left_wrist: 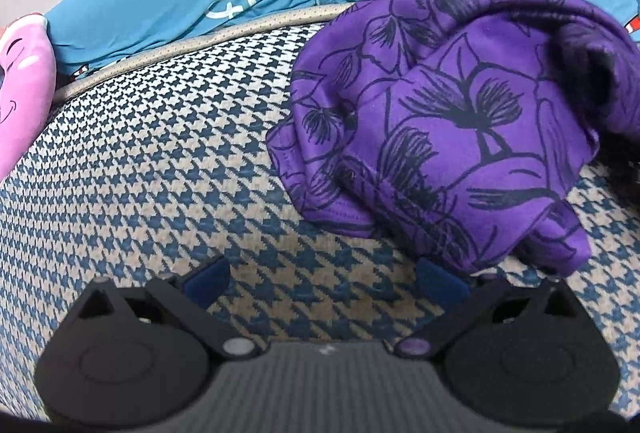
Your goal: Fold clothes
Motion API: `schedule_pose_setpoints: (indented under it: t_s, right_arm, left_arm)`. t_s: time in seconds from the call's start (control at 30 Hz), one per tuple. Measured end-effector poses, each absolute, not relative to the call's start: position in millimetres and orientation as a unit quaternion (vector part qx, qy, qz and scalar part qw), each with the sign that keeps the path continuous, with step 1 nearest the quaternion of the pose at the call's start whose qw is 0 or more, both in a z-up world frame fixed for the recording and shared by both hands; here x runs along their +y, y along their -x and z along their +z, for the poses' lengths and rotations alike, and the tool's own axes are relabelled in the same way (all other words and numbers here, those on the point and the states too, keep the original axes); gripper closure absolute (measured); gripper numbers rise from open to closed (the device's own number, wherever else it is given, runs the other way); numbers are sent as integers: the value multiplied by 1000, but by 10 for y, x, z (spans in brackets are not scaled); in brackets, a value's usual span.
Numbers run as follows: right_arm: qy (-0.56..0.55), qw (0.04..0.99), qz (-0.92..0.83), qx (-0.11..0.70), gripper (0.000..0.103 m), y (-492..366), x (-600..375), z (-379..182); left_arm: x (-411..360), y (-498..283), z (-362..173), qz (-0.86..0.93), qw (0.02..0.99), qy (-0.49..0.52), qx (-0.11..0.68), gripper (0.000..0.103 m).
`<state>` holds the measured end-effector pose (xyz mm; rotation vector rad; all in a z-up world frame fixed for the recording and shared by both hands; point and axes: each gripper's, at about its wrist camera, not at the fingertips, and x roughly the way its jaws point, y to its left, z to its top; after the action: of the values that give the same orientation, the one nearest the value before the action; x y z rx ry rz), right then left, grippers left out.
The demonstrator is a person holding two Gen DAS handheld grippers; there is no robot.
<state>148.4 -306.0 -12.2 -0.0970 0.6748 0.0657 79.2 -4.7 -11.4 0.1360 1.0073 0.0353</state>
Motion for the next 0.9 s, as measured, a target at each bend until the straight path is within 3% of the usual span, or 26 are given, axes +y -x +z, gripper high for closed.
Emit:
schedule_pose_setpoints:
  t_s: [0.43,0.6,0.9]
  right_arm:
    - [78,961,58,258,3,-1416,-2929,139]
    - [94,963,73,243,35,-1474,-2748,227]
    - [25,972,120,200,68,-1497,-2518,577]
  left_arm:
    - [-73,-897,-174,39,873,-55,484,0]
    - [-4,-898,-142,41,875,-52,480,0]
    - [195,-923,-45,74,883,-37,462,0]
